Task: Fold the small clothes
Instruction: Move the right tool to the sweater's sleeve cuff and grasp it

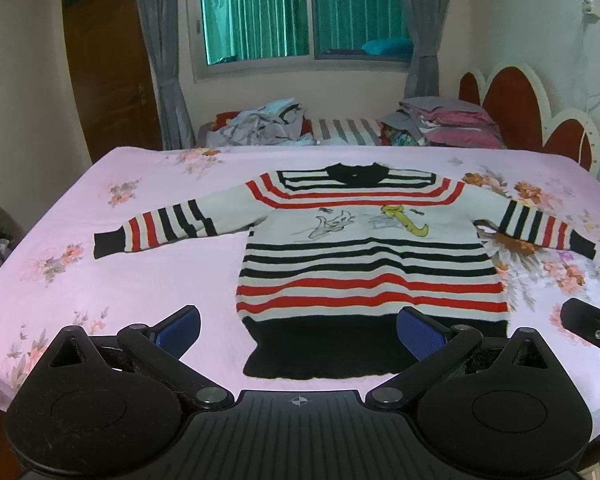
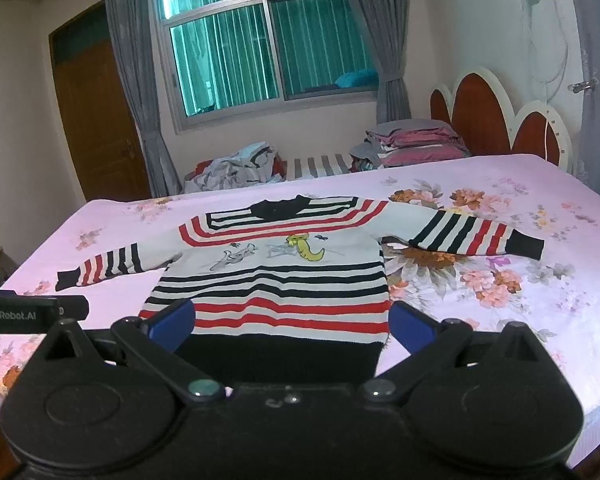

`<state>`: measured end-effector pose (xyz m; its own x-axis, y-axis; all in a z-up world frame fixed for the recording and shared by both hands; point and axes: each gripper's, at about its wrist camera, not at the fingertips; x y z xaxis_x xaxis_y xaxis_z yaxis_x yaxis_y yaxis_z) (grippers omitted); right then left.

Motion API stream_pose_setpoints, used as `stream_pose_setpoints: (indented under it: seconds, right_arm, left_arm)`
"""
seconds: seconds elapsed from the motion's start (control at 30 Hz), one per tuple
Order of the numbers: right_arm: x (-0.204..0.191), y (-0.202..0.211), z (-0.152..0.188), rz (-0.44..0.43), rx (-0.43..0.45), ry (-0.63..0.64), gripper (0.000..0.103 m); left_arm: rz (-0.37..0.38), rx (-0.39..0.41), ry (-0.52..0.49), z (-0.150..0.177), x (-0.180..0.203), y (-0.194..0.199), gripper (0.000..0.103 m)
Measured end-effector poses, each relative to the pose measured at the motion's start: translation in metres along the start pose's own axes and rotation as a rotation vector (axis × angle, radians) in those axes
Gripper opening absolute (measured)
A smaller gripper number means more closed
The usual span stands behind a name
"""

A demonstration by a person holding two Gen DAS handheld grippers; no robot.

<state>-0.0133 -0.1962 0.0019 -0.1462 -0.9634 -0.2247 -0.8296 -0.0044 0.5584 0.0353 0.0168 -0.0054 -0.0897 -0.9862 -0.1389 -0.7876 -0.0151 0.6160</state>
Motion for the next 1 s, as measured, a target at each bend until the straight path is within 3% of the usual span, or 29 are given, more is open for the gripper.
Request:
stream_pose_setpoints:
  seconds: [0.27,0.77,1.0]
  right_arm:
    - [0.002,-0.041,-0.009,0.056,-0.017,-0.018,0.103]
    - [0.000,-0.139,-0.042,0.202,-0.024,-0.069,0.103]
    - [0.027,-0.173,-0.059,0.261,-0.024,-0.145,0.103]
  left_arm:
    - [0.020,-0.032,-0.008,-0.017,-0.009,-0.050,0.103]
    - [0.064,-0.054,-0.043,-0.080,-0.042,-0.184,0.103]
    - [0.078,-0.064,-0.059,-0.095,-0.046,-0.234,0.103]
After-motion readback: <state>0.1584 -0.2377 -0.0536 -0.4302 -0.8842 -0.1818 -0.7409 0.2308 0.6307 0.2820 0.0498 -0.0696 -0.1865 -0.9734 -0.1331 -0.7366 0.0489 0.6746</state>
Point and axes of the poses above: each gripper's, at about its wrist camera, not at the fingertips, and y roughly against the way its jaws point, x to its right, z to its underside, and after that the axes turned 5 degrees about -y, right-handed
